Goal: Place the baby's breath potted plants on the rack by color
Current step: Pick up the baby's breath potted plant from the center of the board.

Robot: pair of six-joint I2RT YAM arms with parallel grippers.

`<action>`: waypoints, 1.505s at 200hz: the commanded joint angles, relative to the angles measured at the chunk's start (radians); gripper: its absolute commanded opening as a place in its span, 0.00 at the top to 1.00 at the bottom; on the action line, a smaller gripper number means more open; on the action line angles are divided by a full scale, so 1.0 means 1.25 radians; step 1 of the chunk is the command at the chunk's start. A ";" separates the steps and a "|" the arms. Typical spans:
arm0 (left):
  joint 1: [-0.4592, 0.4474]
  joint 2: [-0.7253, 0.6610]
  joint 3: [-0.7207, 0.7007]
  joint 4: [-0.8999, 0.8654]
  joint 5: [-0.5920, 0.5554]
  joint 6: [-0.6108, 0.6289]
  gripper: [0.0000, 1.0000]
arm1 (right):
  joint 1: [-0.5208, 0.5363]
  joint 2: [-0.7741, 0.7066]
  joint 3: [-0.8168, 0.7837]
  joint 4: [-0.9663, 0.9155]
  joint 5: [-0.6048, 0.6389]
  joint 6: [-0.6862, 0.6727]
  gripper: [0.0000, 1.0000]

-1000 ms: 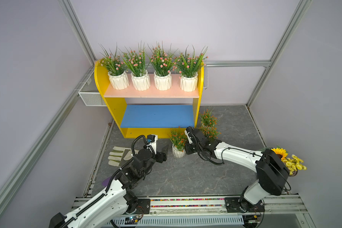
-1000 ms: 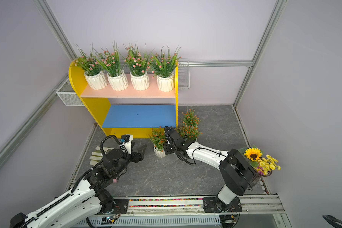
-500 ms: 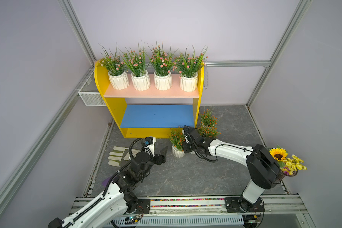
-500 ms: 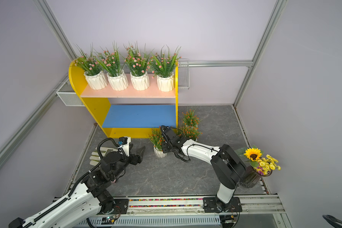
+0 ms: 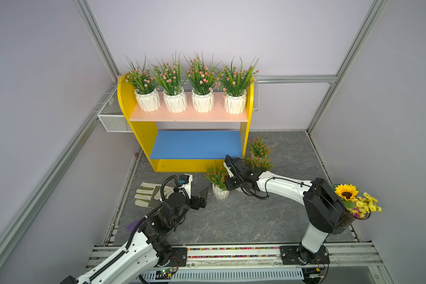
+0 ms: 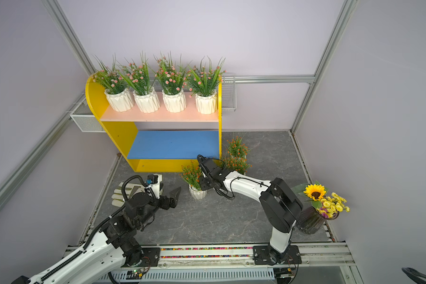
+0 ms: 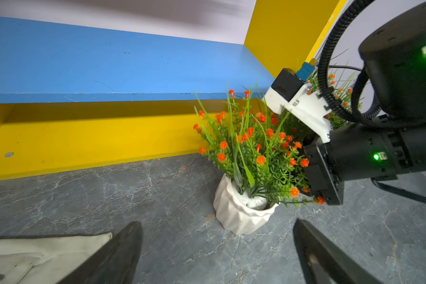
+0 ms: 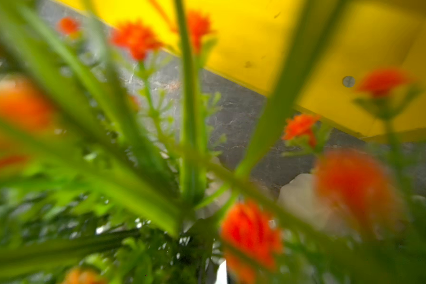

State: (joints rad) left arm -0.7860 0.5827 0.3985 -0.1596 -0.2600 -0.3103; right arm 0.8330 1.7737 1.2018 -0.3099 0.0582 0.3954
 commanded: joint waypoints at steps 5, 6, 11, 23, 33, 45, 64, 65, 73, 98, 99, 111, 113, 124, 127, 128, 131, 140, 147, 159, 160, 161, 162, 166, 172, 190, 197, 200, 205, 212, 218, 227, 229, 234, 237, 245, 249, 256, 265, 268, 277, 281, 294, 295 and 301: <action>-0.003 -0.013 -0.017 -0.007 0.021 -0.015 0.00 | 0.004 0.012 0.007 -0.070 -0.038 -0.033 0.85; -0.003 -0.013 -0.018 -0.007 0.022 -0.016 0.00 | 0.005 0.012 0.007 -0.071 -0.039 -0.034 0.85; -0.003 -0.012 -0.020 -0.006 0.027 -0.017 0.00 | 0.004 0.011 0.008 -0.075 -0.041 -0.035 0.86; -0.003 -0.011 -0.023 -0.005 0.036 -0.019 0.00 | 0.004 0.007 0.007 -0.078 -0.051 -0.036 0.87; -0.003 -0.010 -0.026 -0.005 0.041 -0.022 0.00 | 0.004 0.003 0.007 -0.084 -0.057 -0.038 0.87; -0.003 -0.011 -0.029 -0.005 0.046 -0.026 0.00 | 0.005 -0.004 0.006 -0.091 -0.060 -0.039 0.88; -0.003 -0.016 -0.035 0.007 0.064 -0.026 0.00 | 0.005 -0.021 0.002 -0.097 -0.064 -0.042 0.89; -0.003 -0.016 -0.035 0.007 0.065 -0.026 0.00 | 0.005 -0.022 0.002 -0.098 -0.064 -0.042 0.89; -0.003 -0.017 -0.037 0.011 0.068 -0.027 0.00 | 0.005 -0.028 0.004 -0.104 -0.067 -0.044 0.90; -0.003 -0.017 -0.044 0.025 0.092 -0.029 0.00 | 0.002 -0.053 0.006 -0.116 -0.082 -0.050 0.90; -0.003 -0.018 -0.044 0.026 0.094 -0.029 0.00 | 0.002 -0.053 0.006 -0.116 -0.083 -0.050 0.90; -0.003 -0.015 -0.049 0.040 0.115 -0.029 0.00 | -0.001 -0.065 0.004 -0.117 -0.095 -0.052 0.90; -0.003 -0.014 -0.050 0.044 0.118 -0.029 0.00 | -0.001 -0.067 0.004 -0.118 -0.097 -0.052 0.90; -0.003 -0.008 -0.055 0.054 0.133 -0.032 0.00 | -0.004 -0.074 0.007 -0.122 -0.107 -0.055 0.90; -0.003 -0.007 -0.056 0.058 0.137 -0.032 0.00 | -0.004 -0.076 0.008 -0.124 -0.109 -0.056 0.90; -0.004 -0.006 -0.056 0.058 0.139 -0.032 0.00 | -0.004 -0.077 0.008 -0.124 -0.111 -0.055 0.90; -0.003 -0.004 -0.057 0.062 0.143 -0.032 0.00 | -0.005 -0.079 0.009 -0.125 -0.112 -0.057 0.90; -0.003 0.000 -0.061 0.070 0.154 -0.034 0.00 | -0.006 -0.086 0.012 -0.131 -0.117 -0.059 0.90; -0.003 0.002 -0.064 0.079 0.162 -0.035 0.00 | -0.007 -0.093 0.014 -0.134 -0.119 -0.060 0.90; -0.004 0.003 -0.070 0.091 0.172 -0.038 0.00 | -0.009 -0.104 0.016 -0.138 -0.127 -0.062 0.90; -0.004 0.003 -0.071 0.092 0.173 -0.039 0.00 | -0.010 -0.106 0.017 -0.138 -0.127 -0.062 0.90; -0.004 0.003 -0.072 0.092 0.173 -0.040 0.00 | -0.010 -0.106 0.017 -0.138 -0.127 -0.063 0.90; -0.004 0.003 -0.072 0.094 0.172 -0.040 0.00 | -0.011 -0.107 0.017 -0.138 -0.129 -0.063 0.90; -0.004 0.002 -0.074 0.097 0.173 -0.042 0.00 | -0.012 -0.111 0.018 -0.139 -0.131 -0.064 0.90; -0.004 0.001 -0.078 0.099 0.174 -0.044 0.00 | -0.014 -0.117 0.019 -0.141 -0.137 -0.066 0.90; -0.006 -0.004 -0.083 0.101 0.170 -0.052 0.00 | -0.021 -0.131 0.026 -0.146 -0.147 -0.071 0.90; -0.006 -0.007 -0.086 0.102 0.168 -0.055 0.00 | -0.024 -0.135 0.030 -0.147 -0.155 -0.073 0.90; -0.006 -0.009 -0.087 0.102 0.168 -0.056 0.00 | -0.026 -0.136 0.031 -0.147 -0.158 -0.072 0.90; -0.005 -0.012 -0.088 0.101 0.165 -0.059 0.00 | -0.029 -0.137 0.033 -0.147 -0.163 -0.074 0.90; -0.007 -0.018 -0.089 0.102 0.165 -0.060 0.00 | -0.032 -0.140 0.035 -0.147 -0.171 -0.075 0.90; -0.007 -0.023 -0.091 0.102 0.165 -0.061 0.00 | -0.035 -0.142 0.037 -0.145 -0.179 -0.075 0.90; -0.008 -0.030 -0.096 0.106 0.166 -0.062 0.00 | -0.038 -0.146 0.041 -0.144 -0.186 -0.076 0.90; -0.009 -0.030 -0.097 0.108 0.166 -0.061 0.00 | -0.039 -0.146 0.041 -0.145 -0.186 -0.076 0.90; -0.009 -0.033 -0.101 0.112 0.167 -0.063 0.00 | -0.041 -0.148 0.043 -0.145 -0.190 -0.077 0.90; -0.009 -0.035 -0.104 0.114 0.166 -0.063 0.00 | -0.043 -0.149 0.046 -0.144 -0.192 -0.078 0.90; -0.010 -0.035 -0.109 0.121 0.168 -0.065 0.00 | -0.045 -0.150 0.051 -0.145 -0.199 -0.079 0.90; -0.011 -0.035 -0.111 0.124 0.170 -0.064 0.00 | -0.049 -0.152 0.054 -0.146 -0.202 -0.080 0.90; -0.011 -0.033 -0.113 0.128 0.173 -0.063 0.00 | -0.053 -0.152 0.060 -0.148 -0.208 -0.081 0.90; -0.012 -0.027 -0.114 0.133 0.179 -0.062 0.00 | -0.058 -0.152 0.068 -0.148 -0.221 -0.083 0.90; -0.013 -0.025 -0.114 0.136 0.181 -0.061 0.00 | -0.060 -0.152 0.070 -0.148 -0.225 -0.084 0.90; -0.016 -0.017 -0.114 0.147 0.186 -0.057 0.00 | -0.064 -0.151 0.078 -0.147 -0.233 -0.084 0.90; -0.019 -0.014 -0.114 0.151 0.186 -0.055 0.00 | -0.066 -0.151 0.081 -0.147 -0.235 -0.084 0.90; -0.027 0.001 -0.110 0.163 0.187 -0.044 0.00 | -0.067 -0.149 0.091 -0.149 -0.240 -0.088 0.90; -0.028 0.002 -0.109 0.164 0.187 -0.043 0.00 | -0.067 -0.148 0.093 -0.150 -0.240 -0.088 0.90; -0.031 0.009 -0.108 0.171 0.186 -0.036 0.00 | -0.068 -0.147 0.098 -0.152 -0.241 -0.089 0.90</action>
State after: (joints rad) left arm -0.8078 0.5720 0.2630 -0.0040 -0.0425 -0.3653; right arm 0.7559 1.6356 1.2720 -0.5312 -0.1818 0.3012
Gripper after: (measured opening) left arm 0.996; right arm 0.110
